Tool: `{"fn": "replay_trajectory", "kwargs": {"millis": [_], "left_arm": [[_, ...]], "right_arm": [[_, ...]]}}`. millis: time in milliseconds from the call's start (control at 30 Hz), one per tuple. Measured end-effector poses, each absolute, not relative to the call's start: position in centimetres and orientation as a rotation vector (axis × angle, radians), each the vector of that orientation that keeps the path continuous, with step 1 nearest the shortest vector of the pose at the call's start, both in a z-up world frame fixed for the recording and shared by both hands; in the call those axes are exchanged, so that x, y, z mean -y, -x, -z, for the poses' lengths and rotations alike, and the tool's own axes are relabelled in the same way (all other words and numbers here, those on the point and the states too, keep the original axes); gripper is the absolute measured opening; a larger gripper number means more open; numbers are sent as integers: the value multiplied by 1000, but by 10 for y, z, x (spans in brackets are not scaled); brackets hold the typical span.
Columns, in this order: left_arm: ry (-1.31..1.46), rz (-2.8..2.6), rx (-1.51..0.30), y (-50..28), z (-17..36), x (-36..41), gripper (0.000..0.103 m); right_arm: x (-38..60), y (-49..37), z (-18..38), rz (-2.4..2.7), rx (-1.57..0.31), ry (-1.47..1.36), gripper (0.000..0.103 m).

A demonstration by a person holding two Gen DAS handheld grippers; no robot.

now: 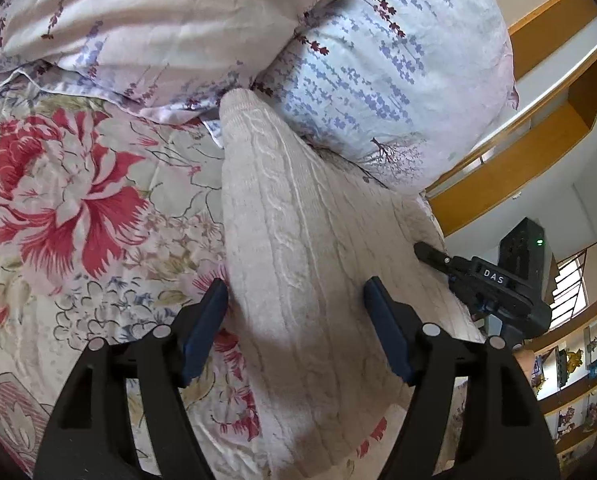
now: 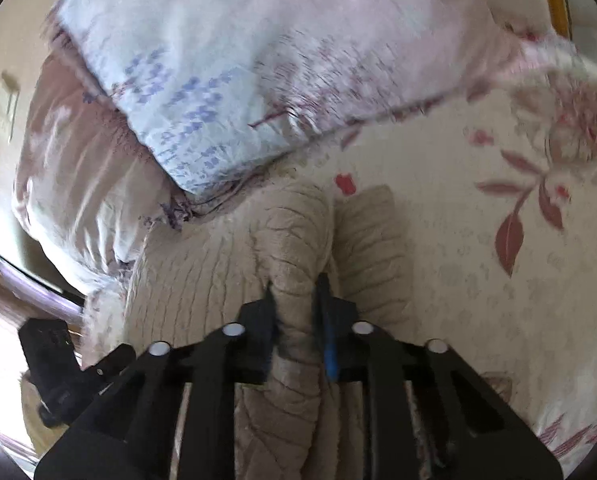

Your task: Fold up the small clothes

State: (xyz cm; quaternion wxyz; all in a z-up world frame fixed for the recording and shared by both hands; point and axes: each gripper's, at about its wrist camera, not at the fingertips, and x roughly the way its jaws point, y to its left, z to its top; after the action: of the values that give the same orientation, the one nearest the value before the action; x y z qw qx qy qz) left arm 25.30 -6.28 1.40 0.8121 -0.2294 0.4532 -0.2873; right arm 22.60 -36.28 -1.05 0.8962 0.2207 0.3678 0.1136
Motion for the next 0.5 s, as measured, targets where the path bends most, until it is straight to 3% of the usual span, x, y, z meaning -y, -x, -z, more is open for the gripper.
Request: {"fn": "replay_trajectory", "kwargs": {"millis": [300, 500], "left_arm": [[513, 623, -954, -251, -16, 56, 72], [487, 646, -968, -248, -15, 63, 72]], "right_arm": [[367, -201, -30, -129, -592, -353, 14], [390, -208, -3, -50, -674, -380, 14]]}}
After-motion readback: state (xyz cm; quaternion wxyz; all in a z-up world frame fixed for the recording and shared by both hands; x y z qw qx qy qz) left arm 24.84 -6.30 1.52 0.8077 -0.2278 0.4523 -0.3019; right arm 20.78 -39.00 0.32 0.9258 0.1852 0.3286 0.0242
